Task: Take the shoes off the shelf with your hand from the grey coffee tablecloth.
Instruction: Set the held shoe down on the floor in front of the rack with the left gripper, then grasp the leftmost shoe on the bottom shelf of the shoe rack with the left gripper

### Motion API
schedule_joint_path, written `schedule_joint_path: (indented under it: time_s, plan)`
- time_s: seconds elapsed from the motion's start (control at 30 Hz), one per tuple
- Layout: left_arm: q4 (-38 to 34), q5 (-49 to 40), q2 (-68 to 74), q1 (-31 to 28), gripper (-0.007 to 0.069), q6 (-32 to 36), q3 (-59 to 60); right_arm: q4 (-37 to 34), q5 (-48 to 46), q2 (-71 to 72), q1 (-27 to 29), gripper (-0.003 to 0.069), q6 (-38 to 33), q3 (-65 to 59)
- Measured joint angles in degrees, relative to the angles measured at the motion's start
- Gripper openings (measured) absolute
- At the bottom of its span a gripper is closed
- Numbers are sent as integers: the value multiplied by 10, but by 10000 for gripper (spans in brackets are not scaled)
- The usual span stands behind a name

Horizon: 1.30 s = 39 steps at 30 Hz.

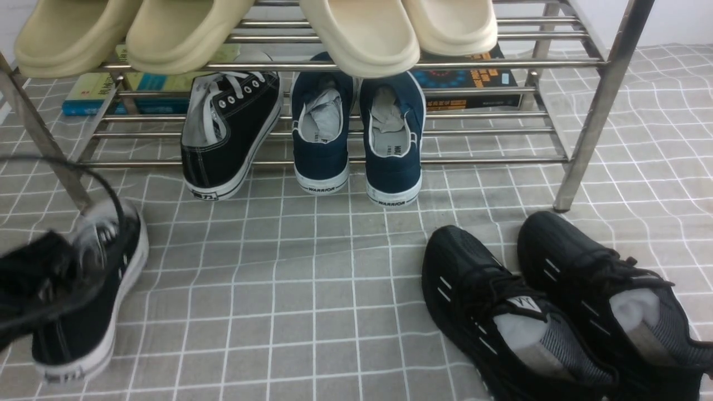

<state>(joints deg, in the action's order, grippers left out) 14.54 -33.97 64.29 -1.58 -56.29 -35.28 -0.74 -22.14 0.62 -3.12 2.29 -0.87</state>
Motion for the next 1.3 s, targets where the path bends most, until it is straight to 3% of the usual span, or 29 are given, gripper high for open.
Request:
schedule_joint_path:
  time_s: [0.2,0.3,0.57,0.67,0.87,1.3]
  plan:
    - [27,6,23,0,65,2,12,0,0,0,0,239,0,0]
    - [30,2,37,0,118,3,12,0,0,0,0,239,0,0]
    - [47,-69,43,0,429,72,-70,0,0,0,0,239,0,0]
    - [14,-77,44,10,495,121,-137,0,0,0,0,239,0,0]
    - [-81,-34,106,67,516,199,-251,0,0,0,0,239,0,0]
    - [-188,84,298,76,516,182,-340,0,0,0,0,239,0,0]
